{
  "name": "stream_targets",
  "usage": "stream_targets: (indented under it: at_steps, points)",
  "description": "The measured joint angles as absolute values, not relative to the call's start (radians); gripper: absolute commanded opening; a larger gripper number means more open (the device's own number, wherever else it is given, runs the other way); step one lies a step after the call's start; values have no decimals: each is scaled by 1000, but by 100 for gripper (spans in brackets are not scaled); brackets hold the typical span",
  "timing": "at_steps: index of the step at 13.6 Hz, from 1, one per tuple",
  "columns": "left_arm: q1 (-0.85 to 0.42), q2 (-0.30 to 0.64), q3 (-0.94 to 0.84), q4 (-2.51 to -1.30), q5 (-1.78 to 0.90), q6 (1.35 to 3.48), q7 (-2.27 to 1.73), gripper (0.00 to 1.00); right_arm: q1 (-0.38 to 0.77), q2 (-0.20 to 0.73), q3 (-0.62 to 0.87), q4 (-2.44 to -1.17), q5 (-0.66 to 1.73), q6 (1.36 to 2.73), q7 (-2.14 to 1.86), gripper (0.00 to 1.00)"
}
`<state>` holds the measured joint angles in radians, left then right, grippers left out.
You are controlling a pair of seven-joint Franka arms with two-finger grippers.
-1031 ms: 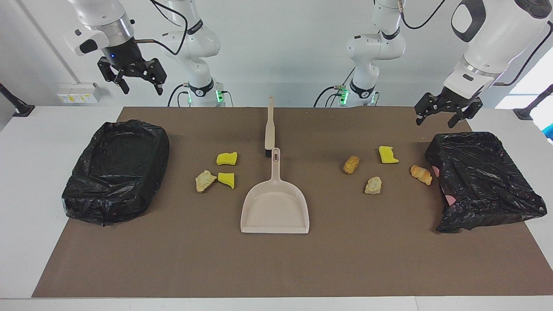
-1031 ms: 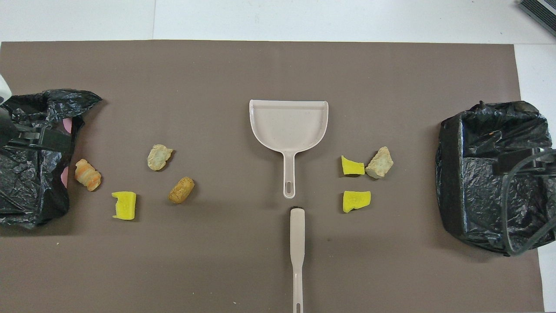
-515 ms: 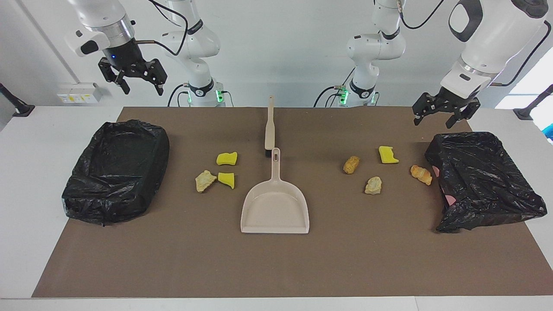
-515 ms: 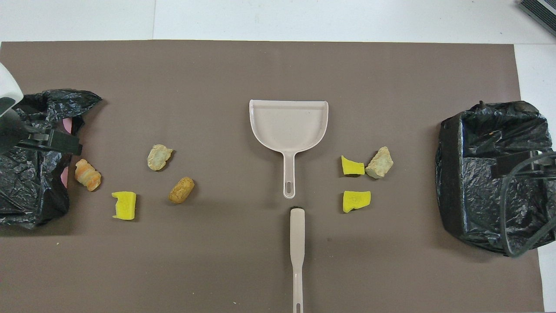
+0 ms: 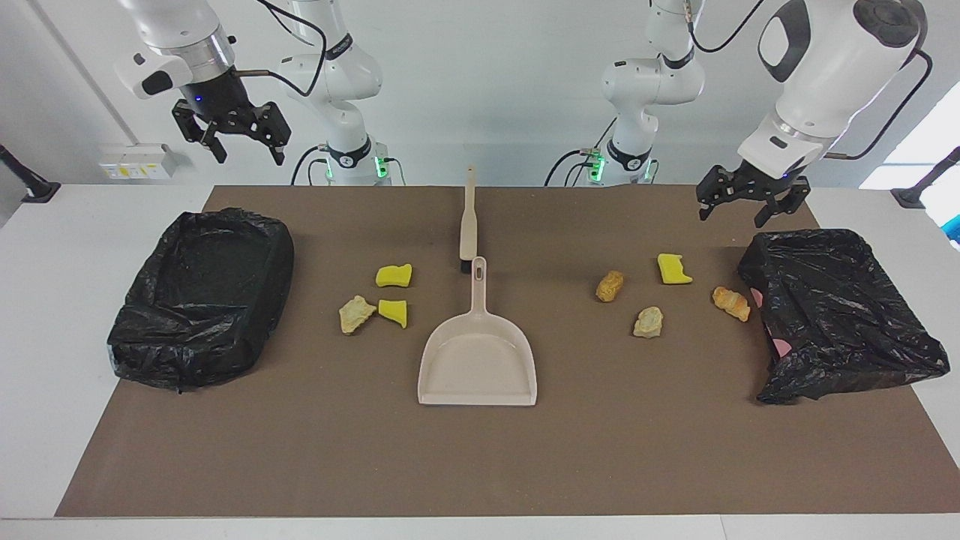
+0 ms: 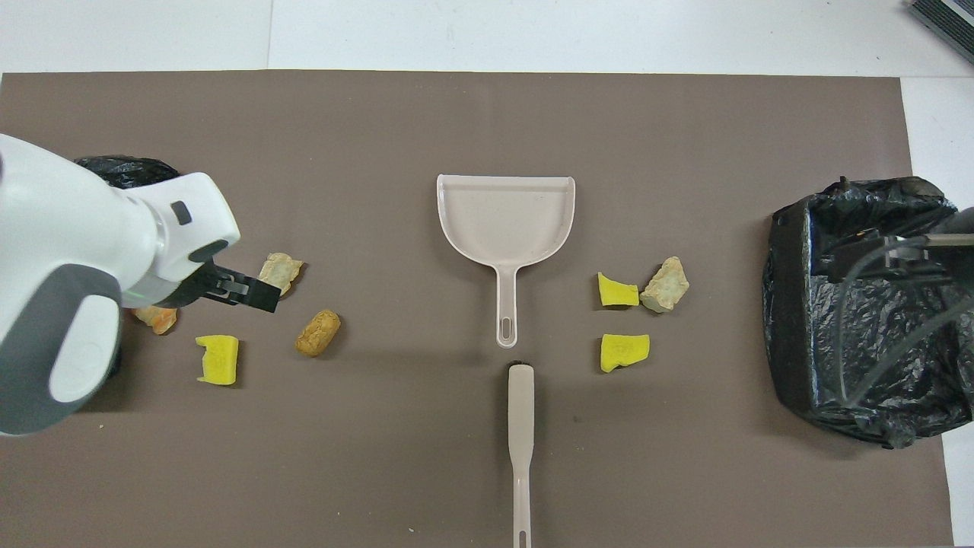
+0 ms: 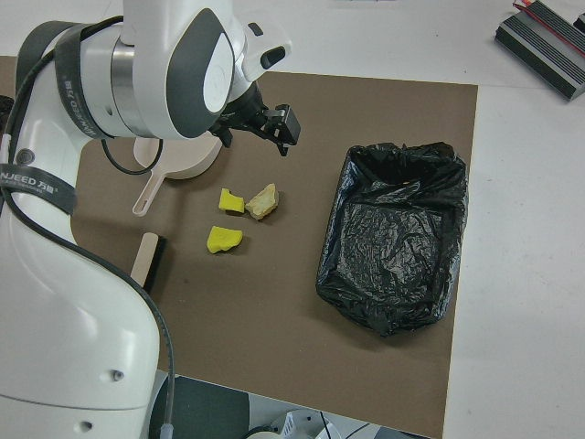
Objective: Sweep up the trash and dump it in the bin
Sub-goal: 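Grasp the brush with the left gripper while the right gripper grasps the dustpan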
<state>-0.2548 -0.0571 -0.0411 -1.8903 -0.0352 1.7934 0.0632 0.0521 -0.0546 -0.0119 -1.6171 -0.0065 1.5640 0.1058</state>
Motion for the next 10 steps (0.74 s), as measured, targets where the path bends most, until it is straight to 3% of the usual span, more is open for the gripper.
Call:
stream_targets:
  at_steps: [5,10]
  points:
    - [-455,-70,-45,-2038,-37,1915,-55,100,109,99,10,-1603,-5,1667,169,100]
    - [-743,-67,-48,-2250,-38,2222,-357,100,185,214,18,-1594,23,1746,287,100]
